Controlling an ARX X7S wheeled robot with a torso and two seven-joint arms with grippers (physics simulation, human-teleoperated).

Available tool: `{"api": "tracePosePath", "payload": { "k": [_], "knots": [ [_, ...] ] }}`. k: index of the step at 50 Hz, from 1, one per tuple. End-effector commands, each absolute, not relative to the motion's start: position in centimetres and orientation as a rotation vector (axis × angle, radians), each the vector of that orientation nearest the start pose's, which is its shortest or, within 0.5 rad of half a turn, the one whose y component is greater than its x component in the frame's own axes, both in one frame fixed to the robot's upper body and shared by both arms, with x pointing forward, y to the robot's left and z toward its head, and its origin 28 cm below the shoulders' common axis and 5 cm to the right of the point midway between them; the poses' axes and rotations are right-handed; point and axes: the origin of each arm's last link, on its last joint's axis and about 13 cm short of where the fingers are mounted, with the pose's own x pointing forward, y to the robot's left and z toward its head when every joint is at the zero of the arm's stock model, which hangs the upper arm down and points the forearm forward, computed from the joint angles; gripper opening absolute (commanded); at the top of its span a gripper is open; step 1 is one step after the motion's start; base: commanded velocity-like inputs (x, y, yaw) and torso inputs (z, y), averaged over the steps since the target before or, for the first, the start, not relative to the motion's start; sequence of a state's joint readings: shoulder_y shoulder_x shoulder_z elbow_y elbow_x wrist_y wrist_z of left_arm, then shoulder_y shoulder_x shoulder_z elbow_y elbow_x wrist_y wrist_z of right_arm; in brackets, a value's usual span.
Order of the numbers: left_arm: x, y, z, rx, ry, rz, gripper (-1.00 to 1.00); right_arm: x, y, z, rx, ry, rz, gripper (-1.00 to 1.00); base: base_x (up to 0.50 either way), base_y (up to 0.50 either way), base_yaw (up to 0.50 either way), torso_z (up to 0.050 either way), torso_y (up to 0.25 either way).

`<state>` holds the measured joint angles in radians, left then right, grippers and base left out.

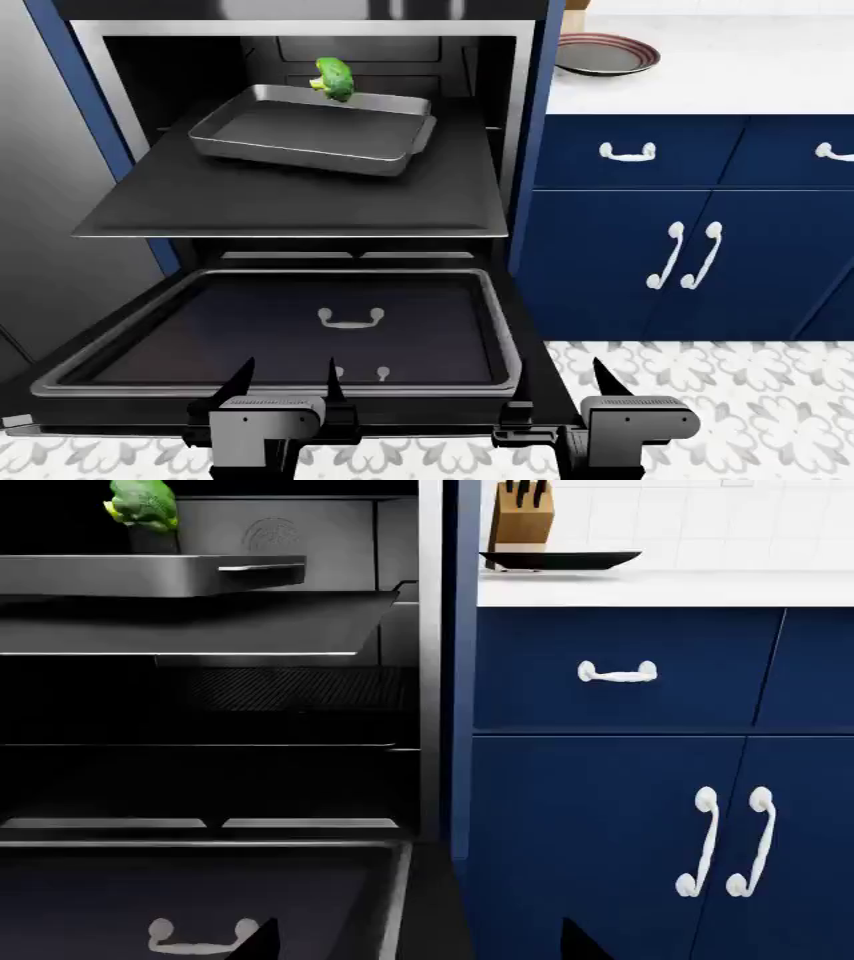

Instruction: Pick the broccoli from the top rack in the oven and place it on the plate on the counter.

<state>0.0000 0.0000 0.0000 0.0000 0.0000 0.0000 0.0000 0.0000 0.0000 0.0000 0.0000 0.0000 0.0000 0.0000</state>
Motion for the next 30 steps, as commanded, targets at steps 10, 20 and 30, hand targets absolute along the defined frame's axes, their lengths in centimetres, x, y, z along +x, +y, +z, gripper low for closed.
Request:
{"api": "tracePosePath", "payload": {
  "k": [10,20,30],
  "knots": [
    [21.0,20.5,1.2,0.006,0.005,-0.001,1.00,21.1,-9.7,1.2,-0.005,-0.001,-0.003,1.00,0.00,0.00,0.00,0.000,0.000],
    [20.6,20.4,2.3,-0.018,-0.033,-0.010,1.00,20.9,-9.7,2.0,-0.013,-0.021,-0.011,1.00,0.00,0.00,0.00,0.000,0.000],
    [21.0,20.1,13.1,-0.048,-0.293,-0.010,1.00,20.9,-9.0,13.2,0.070,-0.221,0.009,1.00,0.00,0.00,0.00,0.000,0.000]
  ]
}}
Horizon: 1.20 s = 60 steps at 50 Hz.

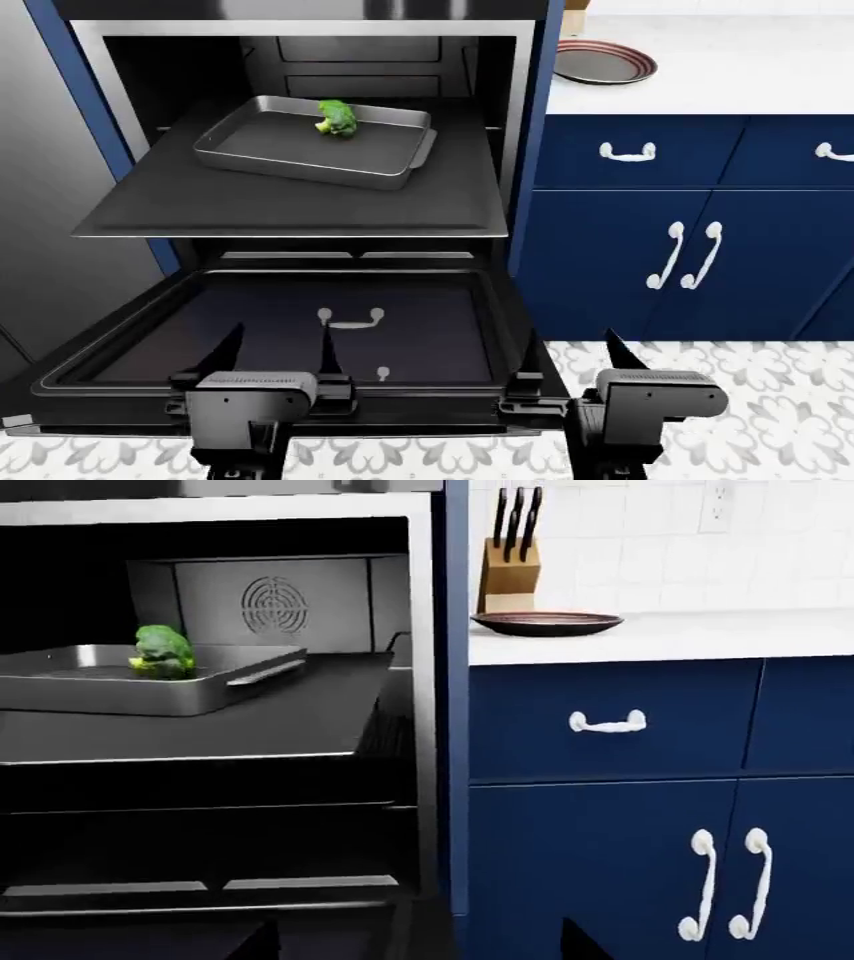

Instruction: Pick the broccoli from the top rack in the oven and place it on the plate on the counter.

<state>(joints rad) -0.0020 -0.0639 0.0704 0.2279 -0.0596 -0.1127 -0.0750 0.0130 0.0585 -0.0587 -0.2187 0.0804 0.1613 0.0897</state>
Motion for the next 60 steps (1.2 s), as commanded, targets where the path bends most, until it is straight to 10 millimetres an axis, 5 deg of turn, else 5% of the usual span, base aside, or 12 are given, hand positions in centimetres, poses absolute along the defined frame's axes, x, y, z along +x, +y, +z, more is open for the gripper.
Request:
{"api": "tracePosePath", "payload": {
  "k": [1,8,17,26,42,60],
  "knots": [
    [20.9,20.1,14.4,-0.058,-0.321,-0.011,1.00,20.9,-8.9,14.4,0.073,-0.251,0.011,1.00,0.00,0.00,0.00,0.000,0.000],
    [20.5,20.2,21.0,-0.073,-0.455,-0.005,1.00,20.3,-8.9,20.5,0.118,-0.393,0.026,1.00,0.00,0.00,0.00,0.000,0.000],
    [21.9,21.0,26.9,-0.030,-0.547,0.032,1.00,21.2,-10.0,27.4,0.075,-0.578,0.016,1.00,0.00,0.00,0.00,0.000,0.000],
    [23.9,21.6,30.8,0.037,-0.615,0.075,1.00,23.2,-11.3,30.1,0.040,-0.635,-0.007,1.00,0.00,0.00,0.00,0.000,0.000],
    [24.2,21.8,32.5,0.042,-0.657,0.082,1.00,24.7,-12.3,31.8,-0.011,-0.687,-0.051,1.00,0.00,0.00,0.00,0.000,0.000],
    [24.5,22.0,32.2,0.066,-0.653,0.105,1.00,24.6,-11.8,31.2,-0.006,-0.655,0.000,1.00,0.00,0.50,0.00,0.000,0.000]
  ]
}}
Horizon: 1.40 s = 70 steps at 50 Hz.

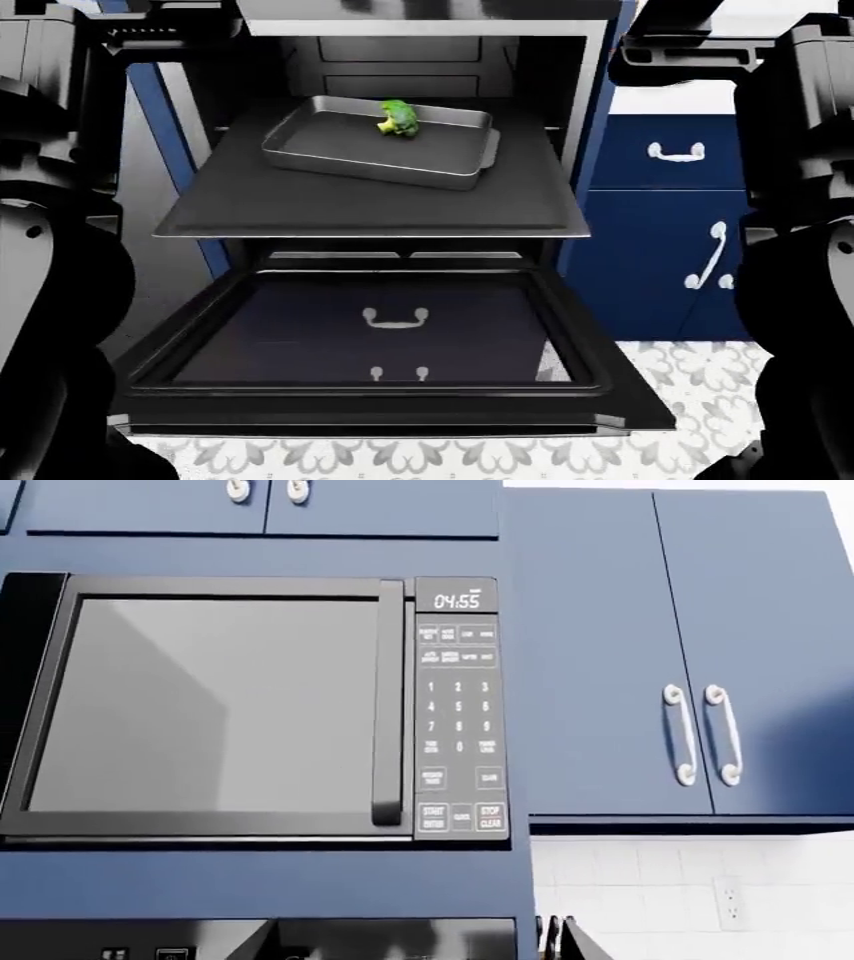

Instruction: Pick the broccoli from the top rack in the oven and place it on the plate on the counter.

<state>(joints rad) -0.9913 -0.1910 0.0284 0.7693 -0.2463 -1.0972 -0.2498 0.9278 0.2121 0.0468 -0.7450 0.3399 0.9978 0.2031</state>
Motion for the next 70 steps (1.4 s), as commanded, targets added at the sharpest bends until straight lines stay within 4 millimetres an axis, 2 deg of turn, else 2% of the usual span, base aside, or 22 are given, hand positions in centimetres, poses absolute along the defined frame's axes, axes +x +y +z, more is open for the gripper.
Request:
{"api": "tracePosePath", "payload": {
  "k": [1,11,49,61,70],
  "knots": [
    [24.5,22.0,32.2,0.066,-0.652,0.106,1.00,24.6,-11.8,31.1,-0.005,-0.652,0.004,1.00,0.00,0.50,0.00,0.000,0.000],
    [24.5,21.9,31.9,0.060,-0.648,0.097,1.00,24.5,-11.6,30.8,0.003,-0.657,0.034,1.00,0.02,0.49,0.00,0.000,0.000],
    [24.3,21.3,31.7,0.059,-0.646,0.077,1.00,24.4,-11.6,29.8,0.039,-0.614,0.046,1.00,0.50,0.00,0.00,0.000,0.000],
    [24.2,21.2,31.7,0.055,-0.647,0.075,1.00,24.3,-11.6,29.8,0.047,-0.593,0.055,1.00,0.10,-0.09,0.00,0.000,0.000],
    [23.7,21.2,32.0,-0.012,-0.744,0.010,1.00,24.3,-11.7,29.5,0.027,-0.608,0.049,1.00,0.23,-0.17,0.00,0.010,0.001]
  ]
}}
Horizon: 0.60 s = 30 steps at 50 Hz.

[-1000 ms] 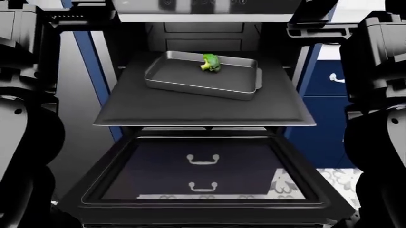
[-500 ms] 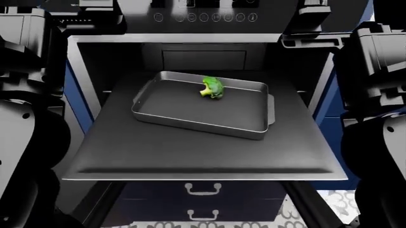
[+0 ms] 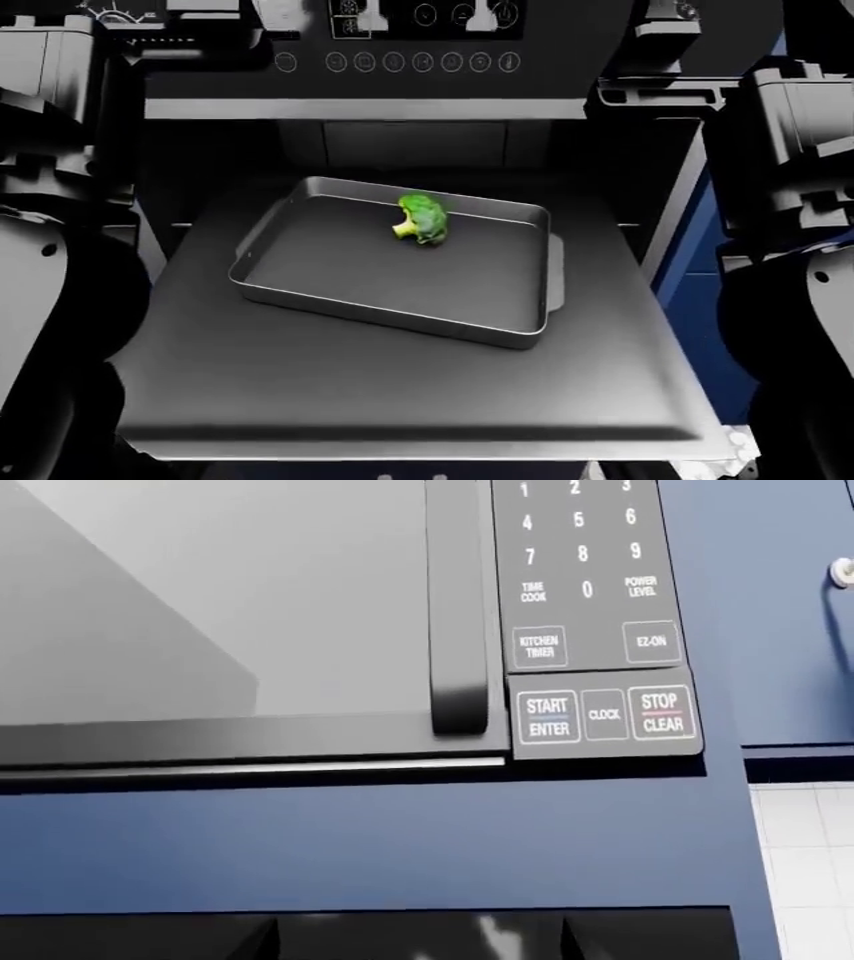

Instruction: Pick the broccoli from the top rack in the oven and place it on the plate on the counter.

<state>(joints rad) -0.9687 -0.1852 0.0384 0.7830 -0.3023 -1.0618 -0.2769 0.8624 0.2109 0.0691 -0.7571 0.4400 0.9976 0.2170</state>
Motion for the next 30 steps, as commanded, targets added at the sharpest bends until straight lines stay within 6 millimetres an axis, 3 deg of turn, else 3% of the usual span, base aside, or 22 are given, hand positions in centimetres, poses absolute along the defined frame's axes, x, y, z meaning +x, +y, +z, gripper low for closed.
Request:
{"api": "tracePosePath", "payload": {
  "k": [1,30],
  "knots": [
    [23.73,21.15,31.90,-0.022,-0.733,0.009,1.00,24.27,-11.65,29.42,0.027,-0.608,0.051,1.00,0.00,0.00,0.00,0.050,0.000],
    [23.76,20.96,31.96,-0.025,-0.718,0.008,1.00,24.28,-11.67,29.11,0.031,-0.600,0.053,1.00,0.00,0.00,0.00,0.050,0.000]
  ]
}}
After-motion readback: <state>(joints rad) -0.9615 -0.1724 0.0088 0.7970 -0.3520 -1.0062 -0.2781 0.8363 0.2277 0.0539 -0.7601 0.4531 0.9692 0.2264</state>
